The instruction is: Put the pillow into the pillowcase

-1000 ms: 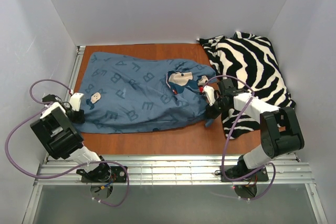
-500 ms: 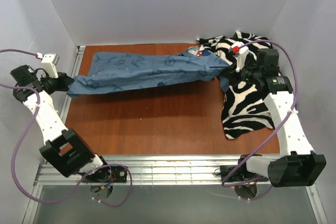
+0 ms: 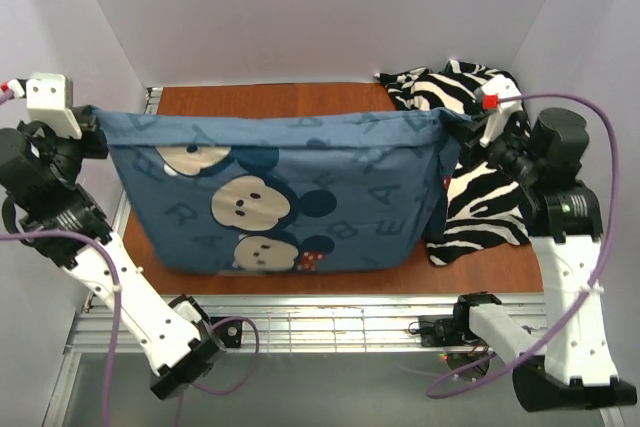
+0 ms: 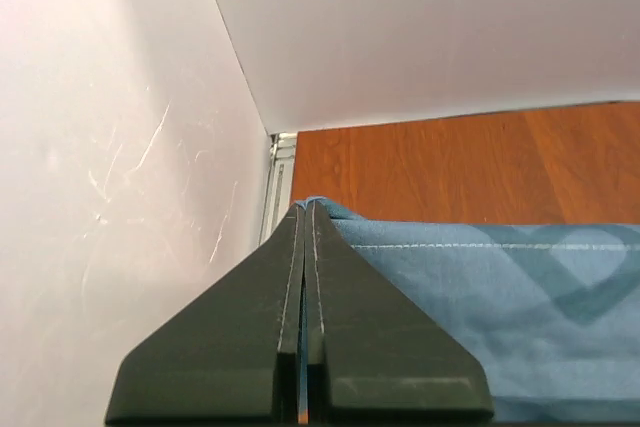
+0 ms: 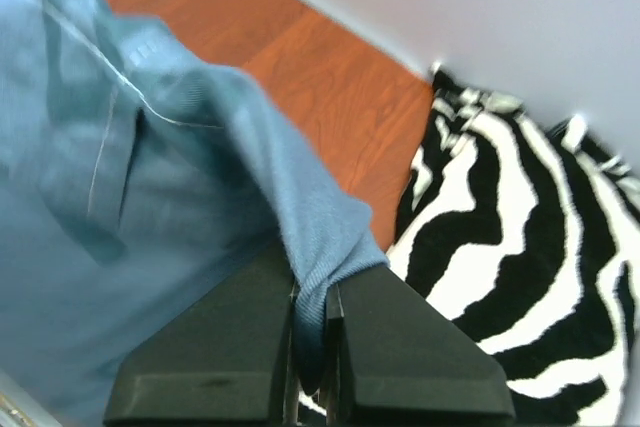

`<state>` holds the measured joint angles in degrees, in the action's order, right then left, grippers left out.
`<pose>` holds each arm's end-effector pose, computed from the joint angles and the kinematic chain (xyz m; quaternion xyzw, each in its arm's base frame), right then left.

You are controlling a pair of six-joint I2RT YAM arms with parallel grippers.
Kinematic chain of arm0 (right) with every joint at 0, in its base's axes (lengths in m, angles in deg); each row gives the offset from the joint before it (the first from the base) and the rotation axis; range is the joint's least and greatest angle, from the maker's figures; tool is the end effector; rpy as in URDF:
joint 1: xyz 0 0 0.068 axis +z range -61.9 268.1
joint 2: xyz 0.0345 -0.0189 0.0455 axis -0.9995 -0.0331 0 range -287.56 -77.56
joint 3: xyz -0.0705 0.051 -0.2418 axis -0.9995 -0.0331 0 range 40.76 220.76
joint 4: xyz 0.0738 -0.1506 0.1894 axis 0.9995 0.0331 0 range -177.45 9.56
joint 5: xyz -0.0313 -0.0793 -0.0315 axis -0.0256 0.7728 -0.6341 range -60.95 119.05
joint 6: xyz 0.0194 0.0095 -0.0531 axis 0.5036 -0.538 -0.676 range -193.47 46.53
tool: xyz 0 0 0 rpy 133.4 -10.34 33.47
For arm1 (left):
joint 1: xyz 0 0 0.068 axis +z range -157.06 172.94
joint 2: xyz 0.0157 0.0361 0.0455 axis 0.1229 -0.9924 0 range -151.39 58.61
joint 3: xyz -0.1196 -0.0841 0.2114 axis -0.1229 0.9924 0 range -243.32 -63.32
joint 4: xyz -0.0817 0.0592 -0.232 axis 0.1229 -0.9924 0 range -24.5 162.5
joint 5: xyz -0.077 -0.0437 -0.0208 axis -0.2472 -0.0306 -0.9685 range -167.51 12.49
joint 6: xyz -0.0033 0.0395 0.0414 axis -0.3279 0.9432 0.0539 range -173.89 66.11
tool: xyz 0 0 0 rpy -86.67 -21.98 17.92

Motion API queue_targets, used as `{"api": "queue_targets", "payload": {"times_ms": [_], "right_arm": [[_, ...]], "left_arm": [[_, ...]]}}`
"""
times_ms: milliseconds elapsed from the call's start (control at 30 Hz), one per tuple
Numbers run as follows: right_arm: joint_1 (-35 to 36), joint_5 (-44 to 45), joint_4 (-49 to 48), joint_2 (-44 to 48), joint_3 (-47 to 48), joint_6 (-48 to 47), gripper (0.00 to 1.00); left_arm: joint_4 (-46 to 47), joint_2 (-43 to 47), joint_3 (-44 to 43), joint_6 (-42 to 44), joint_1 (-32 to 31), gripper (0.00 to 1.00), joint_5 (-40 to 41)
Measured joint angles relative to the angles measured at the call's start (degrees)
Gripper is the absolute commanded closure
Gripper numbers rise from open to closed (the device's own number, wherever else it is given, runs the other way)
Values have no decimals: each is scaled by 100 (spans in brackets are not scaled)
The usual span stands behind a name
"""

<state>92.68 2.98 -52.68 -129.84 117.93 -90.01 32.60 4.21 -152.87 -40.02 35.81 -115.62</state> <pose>0.1641 0.0310 0.4442 -0.2793 0.7064 0.1064 0.6416 0.1194 0.0767 0.4911 0.0399 0.7287 0.0928 0.6774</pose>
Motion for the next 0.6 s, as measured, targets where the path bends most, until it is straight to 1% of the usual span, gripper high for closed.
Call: {"api": "queue_targets", "payload": {"times_ms": [133,233,300,333,367,400,433,467,500,533,600], "right_arm": [[31,39,-304,-1150,7,-7,99],[96,59,-693,-2382,85,9,99],[116,133,-855,-3228,306,52,99],[122,184,-841,-3672,546,92,94],[129,249,-885,-4124,852,122,69],[133,341,-826,-4614,1279,190,43],[131,468,-870,-5125,1797,203,23],[118,605,-907,-5617,2396,223,2],[103,778,-1099,-6000,2837,210,1],[87,960,-1237,-6223,3086,192,1],[35,1165,-1244,-6310,3191,103,1]], "left_arm": [[474,-732,299,-210,-87,100,-118],[804,-1698,597,-247,-531,100,-118],[1143,-2389,920,-234,-946,100,90],[1335,-2741,1064,-225,-1187,100,264],[1495,-3104,1139,-219,-1414,100,433],[1563,-3554,1075,-214,-1665,89,629],[1659,-4041,872,-195,-1867,74,815],[1646,-4559,472,-225,-2059,57,1032],[1473,-5187,-199,-319,-2203,28,1241],[1388,-5838,-1058,-411,-2293,2,1412],[1034,-7023,-2914,-557,-2352,2,1718]]}}
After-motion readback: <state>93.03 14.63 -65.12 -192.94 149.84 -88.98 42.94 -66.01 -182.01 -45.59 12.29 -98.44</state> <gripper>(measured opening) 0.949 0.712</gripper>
